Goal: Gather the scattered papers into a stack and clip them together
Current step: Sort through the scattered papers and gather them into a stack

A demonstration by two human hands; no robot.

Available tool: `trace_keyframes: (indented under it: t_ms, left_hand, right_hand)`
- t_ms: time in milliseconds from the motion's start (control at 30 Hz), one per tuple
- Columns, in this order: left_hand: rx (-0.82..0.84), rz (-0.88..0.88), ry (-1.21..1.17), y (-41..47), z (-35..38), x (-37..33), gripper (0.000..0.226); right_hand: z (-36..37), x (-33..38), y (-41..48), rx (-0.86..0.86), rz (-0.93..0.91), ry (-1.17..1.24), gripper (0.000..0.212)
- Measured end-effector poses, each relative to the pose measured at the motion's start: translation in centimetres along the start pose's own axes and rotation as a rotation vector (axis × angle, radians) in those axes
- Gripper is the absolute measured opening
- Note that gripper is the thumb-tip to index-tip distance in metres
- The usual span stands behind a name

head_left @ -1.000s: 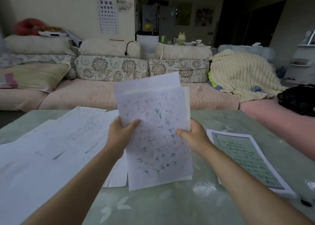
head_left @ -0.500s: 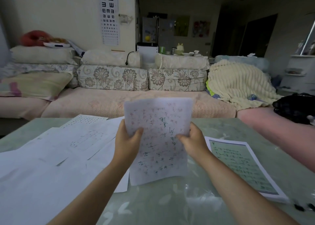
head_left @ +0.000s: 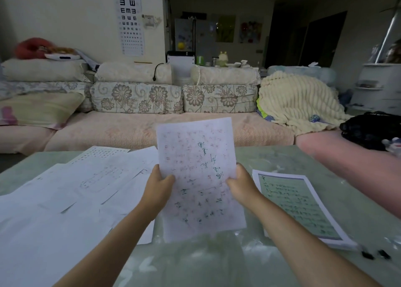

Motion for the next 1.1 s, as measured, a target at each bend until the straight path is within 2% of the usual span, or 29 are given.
trace_keyframes:
  t_ms: [133,233,333,400,467,633,767,833,933,1000,1100]
  left_hand:
    - [0.132,-0.124,0.04,0.3,4.1,-0.6,0.023]
    - [0.237,-0.246,0.042,0.7,9.1,0.0,0.026]
    - [0.31,-0.252,0.106,1.6,14.3,0.3,0.025]
    - [0.351,-0.206,0.144,2.1,17.9,0.1,0.017]
    - [0.393,-0.156,0.188,2.4,21.3,-0.1,0.015]
    - [0.432,-0.09,0.387,3.7,27.6,1.2,0.029]
    - [0.426,-0.102,0.698,3.6,30.0,2.4,0.034]
    - [0.415,-0.124,0.785,3.7,30.5,3.0,0.042]
    - [0.405,-0.161,0.685,4.2,31.0,3.3,0.039]
    - [0.395,-0.173,0.603,4.5,31.2,3.4,0.032]
    - [0.399,-0.173,0.54,4.5,31.0,3.5,0.025]
  right_hand:
    - [-4.2,-2.5,0.2,-0.038,0.159,0.051,0.028]
    - [-8.3,-5.3,0.1,-0.097,0.255,0.079,0.036]
    - [-12.5,-8.2,-0.5,-0.17,0.319,0.083,0.025]
    - [-15.4,-10.0,-0.8,-0.239,0.329,0.049,0.02]
    - [-17.9,-11.7,-1.0,-0.301,0.325,-0.018,0.022]
    - [-21.5,-15.5,-0.8,-0.344,0.35,-0.208,0.022]
    - [-22.4,-18.3,-0.5,-0.275,0.51,-0.452,0.015]
    - [-22.8,-19.3,-0.7,-0.252,0.625,-0.596,0.03]
    - [-23.4,-19.9,-0.6,-0.241,0.673,-0.552,0.03]
    - [-23.6,-20.1,-0.5,-0.261,0.649,-0.434,0.02]
    - [-23.2,-19.9,-0.9,-0.257,0.601,-0.359,0.023]
Point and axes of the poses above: each hand's wrist, its own y-axis towards the middle knuckle, its own z-axis out of the palm, x = y × z, the point moved 7 cm from there along y, towards the middle knuckle, and after that the axes turned 5 degrees about x, right-handed, at the moved point
